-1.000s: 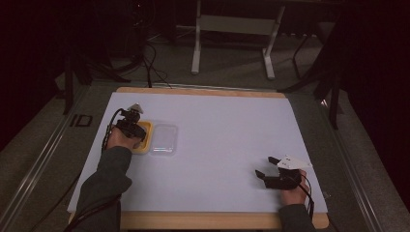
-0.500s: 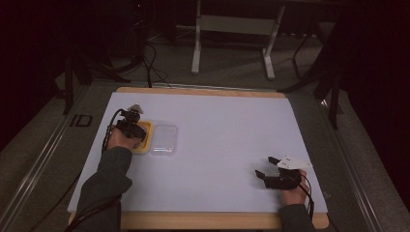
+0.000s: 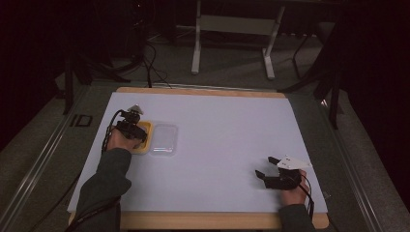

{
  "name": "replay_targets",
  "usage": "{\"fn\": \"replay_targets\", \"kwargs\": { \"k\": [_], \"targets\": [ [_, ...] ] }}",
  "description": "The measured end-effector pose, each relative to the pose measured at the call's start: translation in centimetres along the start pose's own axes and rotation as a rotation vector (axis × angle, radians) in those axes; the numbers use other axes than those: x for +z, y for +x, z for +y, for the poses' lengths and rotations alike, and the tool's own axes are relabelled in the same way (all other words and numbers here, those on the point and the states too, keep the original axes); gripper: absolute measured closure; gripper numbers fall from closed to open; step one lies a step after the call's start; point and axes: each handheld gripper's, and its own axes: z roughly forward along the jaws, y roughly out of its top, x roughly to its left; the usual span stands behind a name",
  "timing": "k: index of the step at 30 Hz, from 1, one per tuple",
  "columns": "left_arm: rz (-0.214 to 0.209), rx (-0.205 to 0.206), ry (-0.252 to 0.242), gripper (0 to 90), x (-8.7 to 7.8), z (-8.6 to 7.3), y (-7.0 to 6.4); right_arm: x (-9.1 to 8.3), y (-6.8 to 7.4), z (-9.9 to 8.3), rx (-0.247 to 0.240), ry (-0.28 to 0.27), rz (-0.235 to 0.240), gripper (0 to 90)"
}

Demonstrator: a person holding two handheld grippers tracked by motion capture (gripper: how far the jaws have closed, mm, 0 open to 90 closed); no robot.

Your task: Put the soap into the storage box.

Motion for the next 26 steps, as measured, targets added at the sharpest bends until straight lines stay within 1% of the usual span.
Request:
{"fn": "replay_targets", "kwargs": {
  "k": [4,7,12,15,20,22,24,26],
  "targets": [
    [0.022,0.020,-0.013,38.6,-0.5,0.1,-0.1,0.0,0.0,0.0,0.000,0.000,0.000,22.2],
    [0.039,0.031,-0.034,37.0,-1.1,0.1,-0.2,0.0,0.0,0.0,0.000,0.000,0.000,22.1],
    [0.049,0.060,-0.087,36.0,-2.2,0.2,-0.8,0.0,0.0,0.0,-0.002,0.002,-0.001,22.2],
    [0.027,0.091,-0.120,35.2,-2.9,0.1,-1.2,0.0,0.0,0.0,-0.001,0.002,-0.001,22.2],
    [0.007,0.149,-0.161,34.9,-3.7,-0.2,-2.0,0.0,0.0,0.0,-0.001,0.002,-0.002,22.1],
    [-0.005,0.177,-0.181,34.9,-4.0,-0.5,-2.4,0.0,0.0,0.0,-0.001,0.003,-0.003,22.2],
    [-0.018,0.198,-0.199,34.7,-4.3,-0.8,-2.9,0.1,0.0,0.0,-0.003,0.003,-0.001,22.1],
    [-0.039,0.214,-0.229,34.7,-4.6,-1.3,-3.5,0.1,-0.1,0.0,-0.004,0.006,0.001,22.1]
  ]
}}
